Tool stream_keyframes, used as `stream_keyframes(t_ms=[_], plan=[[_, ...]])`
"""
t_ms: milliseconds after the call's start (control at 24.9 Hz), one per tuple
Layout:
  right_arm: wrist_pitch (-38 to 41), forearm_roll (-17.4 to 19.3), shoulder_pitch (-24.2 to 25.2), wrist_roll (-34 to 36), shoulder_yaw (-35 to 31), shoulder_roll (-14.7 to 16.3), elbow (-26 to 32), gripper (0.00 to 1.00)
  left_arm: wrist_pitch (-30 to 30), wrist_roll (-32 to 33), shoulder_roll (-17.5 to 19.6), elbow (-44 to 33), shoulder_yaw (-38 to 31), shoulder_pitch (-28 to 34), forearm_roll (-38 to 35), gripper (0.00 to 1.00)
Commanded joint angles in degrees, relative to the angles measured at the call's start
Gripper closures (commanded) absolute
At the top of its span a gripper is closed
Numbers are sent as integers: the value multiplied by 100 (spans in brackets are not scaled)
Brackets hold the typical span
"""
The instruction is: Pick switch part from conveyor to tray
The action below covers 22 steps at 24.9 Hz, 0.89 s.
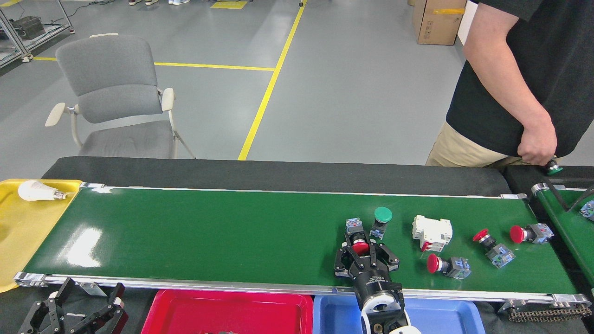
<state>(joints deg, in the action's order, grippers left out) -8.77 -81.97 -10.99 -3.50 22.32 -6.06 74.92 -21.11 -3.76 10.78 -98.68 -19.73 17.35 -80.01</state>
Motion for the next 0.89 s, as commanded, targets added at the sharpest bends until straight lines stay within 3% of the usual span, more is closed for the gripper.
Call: stream_keyframes(t_ms=[0, 121, 161, 201, 241, 282, 402, 563, 684, 845], plan=[[1018, 5, -17, 77, 193, 52, 242, 98, -16, -2, 3, -55, -5, -30, -15, 0], [2993, 5, -26, 209, 404, 78, 348, 96, -16, 24, 12, -64, 22, -12, -15, 0], [3461, 5, -26, 209, 466, 79, 357, 90, -16, 24, 12, -64, 22, -12, -15, 0], [3953, -3, -34, 200, 580, 70, 357, 66, -16, 24, 12, -73, 22, -21, -15, 0], [4260, -3, -34, 200, 711, 70, 357, 17, -16, 33, 12, -64, 22, -39, -15, 0], [4305, -3, -26, 209, 861, 61, 357, 0, -16, 33, 12, -55, 31, -48, -15, 0], [4296, -3, -26, 209, 1143, 70, 348, 0, -16, 51, 12, -108, 277, -56, -24, 0], [4261, 120, 133, 209, 853, 43, 594, 0, 63, 121, -14, -292, 1156, -329, -33, 0], [3540, 234, 1205, 209, -334, 26, 1446, 1, 168, 411, -252, -257, 1841, -803, -121, 0], [1905, 251, 2541, 622, -1433, 35, 2308, 1, 529, 596, -955, 226, 2694, -1603, -1131, 0]])
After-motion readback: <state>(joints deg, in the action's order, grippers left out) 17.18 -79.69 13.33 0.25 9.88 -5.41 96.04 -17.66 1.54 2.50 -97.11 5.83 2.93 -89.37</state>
